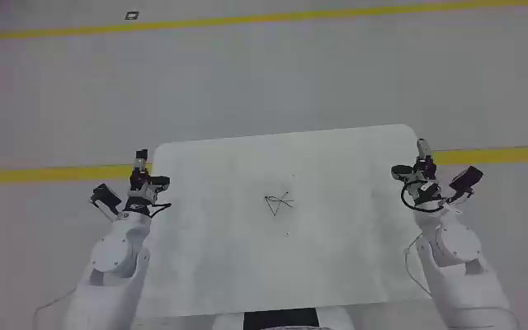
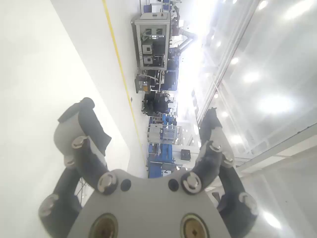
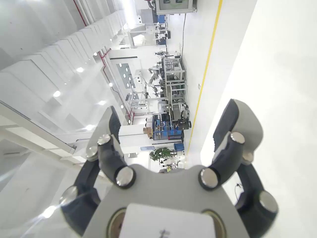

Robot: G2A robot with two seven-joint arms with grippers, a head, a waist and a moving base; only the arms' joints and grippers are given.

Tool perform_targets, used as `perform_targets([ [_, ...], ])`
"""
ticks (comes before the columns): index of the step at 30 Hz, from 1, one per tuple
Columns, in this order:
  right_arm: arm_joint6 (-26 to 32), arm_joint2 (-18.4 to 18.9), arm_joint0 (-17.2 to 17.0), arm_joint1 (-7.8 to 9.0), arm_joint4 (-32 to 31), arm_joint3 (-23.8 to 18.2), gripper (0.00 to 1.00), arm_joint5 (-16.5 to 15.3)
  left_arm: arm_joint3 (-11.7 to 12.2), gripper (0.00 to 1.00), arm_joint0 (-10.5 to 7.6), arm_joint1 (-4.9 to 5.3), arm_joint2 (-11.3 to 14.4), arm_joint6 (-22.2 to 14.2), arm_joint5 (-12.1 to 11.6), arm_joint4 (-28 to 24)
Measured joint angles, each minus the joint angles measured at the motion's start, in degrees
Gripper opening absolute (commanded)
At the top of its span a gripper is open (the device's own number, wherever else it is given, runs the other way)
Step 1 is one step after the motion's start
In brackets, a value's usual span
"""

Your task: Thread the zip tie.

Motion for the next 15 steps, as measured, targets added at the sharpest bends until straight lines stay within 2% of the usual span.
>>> perform_targets([
  [7,1.85,3.78,-2.16,-0.17,2.45,-1.22,1.00,-1.63,0.00,1.00,0.00,0.00,0.00,0.00,0.00,0.00],
  [14,2.13,4.01,-2.29,-0.20,2.69,-1.17,1.00,-1.80,-0.15,1.00,-0.11,0.01,0.14,-0.16,-0.01,0.16],
  [15,2.13,4.00,-2.29,-0.20,2.69,-1.17,1.00,-1.80,-0.89,1.00,-0.30,0.11,0.81,-0.88,0.46,0.89],
])
